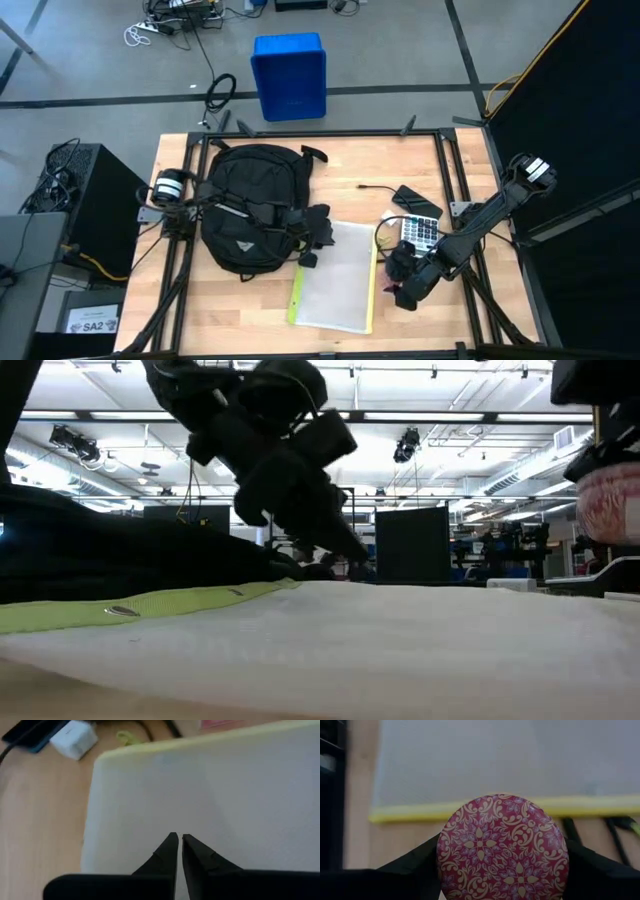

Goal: Unpack backpack
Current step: Put the red scented candle jar into the white zip bag

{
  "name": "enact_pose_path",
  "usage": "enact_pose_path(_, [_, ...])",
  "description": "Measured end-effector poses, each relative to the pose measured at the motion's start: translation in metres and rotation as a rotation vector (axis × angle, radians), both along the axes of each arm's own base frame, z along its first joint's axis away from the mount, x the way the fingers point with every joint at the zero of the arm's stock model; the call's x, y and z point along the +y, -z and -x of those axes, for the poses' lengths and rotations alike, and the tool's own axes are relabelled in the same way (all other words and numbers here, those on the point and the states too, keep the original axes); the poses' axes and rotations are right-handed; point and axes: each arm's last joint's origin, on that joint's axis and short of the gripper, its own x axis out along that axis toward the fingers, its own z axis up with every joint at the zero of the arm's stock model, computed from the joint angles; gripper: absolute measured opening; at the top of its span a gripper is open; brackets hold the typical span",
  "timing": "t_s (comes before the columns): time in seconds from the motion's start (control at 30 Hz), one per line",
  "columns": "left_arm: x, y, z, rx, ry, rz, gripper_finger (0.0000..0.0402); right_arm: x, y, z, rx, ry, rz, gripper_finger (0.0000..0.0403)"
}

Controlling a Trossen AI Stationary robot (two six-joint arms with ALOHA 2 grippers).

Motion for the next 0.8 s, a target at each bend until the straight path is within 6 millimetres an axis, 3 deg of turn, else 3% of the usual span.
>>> enact_pose_path(0.2, [-0.015,-0.011,0.001,-0.054,0.024,-0.019,0.0000,0.005,0.001,-0.006,-0.056,-0.013,-0.030,0.0266])
enact_pose_path(0.33, [-0.019,-0.010,0.002,-0.049,0.031,-0.023,0.0000,0.013,0.033,-0.016,0.042,-0.025,-0.036,0.0266])
enact_pose_path(0.47, [-0.020,-0.010,0.002,-0.050,0.024,-0.021,0.0000,0.024,0.049,-0.024,0.125,-0.046,0.008,0.0266])
enact_pose_path(0.8, [-0.021,-0.008,0.004,-0.023,0.013,-0.015,0.0000,0.036,0.039,-0.013,0.234,-0.062,0.017,0.0266])
